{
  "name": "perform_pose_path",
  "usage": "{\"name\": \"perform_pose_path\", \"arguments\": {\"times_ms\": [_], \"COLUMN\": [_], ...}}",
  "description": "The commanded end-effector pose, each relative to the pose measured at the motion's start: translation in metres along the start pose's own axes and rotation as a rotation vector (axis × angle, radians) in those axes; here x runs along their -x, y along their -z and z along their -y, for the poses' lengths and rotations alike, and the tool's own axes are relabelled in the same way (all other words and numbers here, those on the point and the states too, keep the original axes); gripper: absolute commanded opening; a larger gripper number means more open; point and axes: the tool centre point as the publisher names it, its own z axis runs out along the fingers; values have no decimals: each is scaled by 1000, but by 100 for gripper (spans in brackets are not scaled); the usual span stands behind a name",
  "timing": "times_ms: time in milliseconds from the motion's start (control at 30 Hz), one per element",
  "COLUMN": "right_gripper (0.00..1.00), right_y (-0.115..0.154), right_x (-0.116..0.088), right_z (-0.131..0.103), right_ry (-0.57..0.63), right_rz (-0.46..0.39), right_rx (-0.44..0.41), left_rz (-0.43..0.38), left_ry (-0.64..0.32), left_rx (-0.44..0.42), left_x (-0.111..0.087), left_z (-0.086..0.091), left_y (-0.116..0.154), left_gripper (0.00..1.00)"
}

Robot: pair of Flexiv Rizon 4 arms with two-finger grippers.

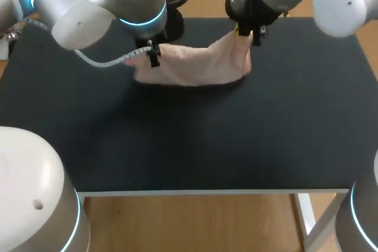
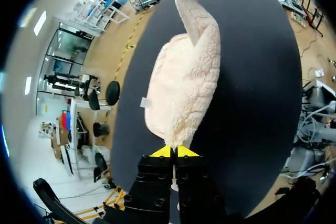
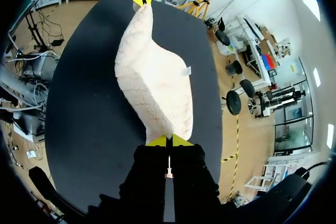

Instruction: Fold the towel

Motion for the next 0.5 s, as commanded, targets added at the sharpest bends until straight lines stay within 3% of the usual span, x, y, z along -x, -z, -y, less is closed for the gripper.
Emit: {"name": "perform_pose_path", "arguments": {"times_ms": [33, 333, 500], "right_gripper": [0, 0, 0], "right_y": [-29, -82, -105], "right_x": [0, -19, -15], "right_z": [0, 12, 22], "right_ry": [-20, -77, -122], "right_rz": [-45, -185, -214], "right_rx": [-7, -53, -88], "left_rz": [-87, -227, -264], "left_ry": [-8, -24, -25], "left_rx": [3, 30, 44], "left_x": [1, -6, 4], "left_z": [7, 5, 4], "left_y": [-41, -102, -128], "left_gripper": [0, 0, 0]}}
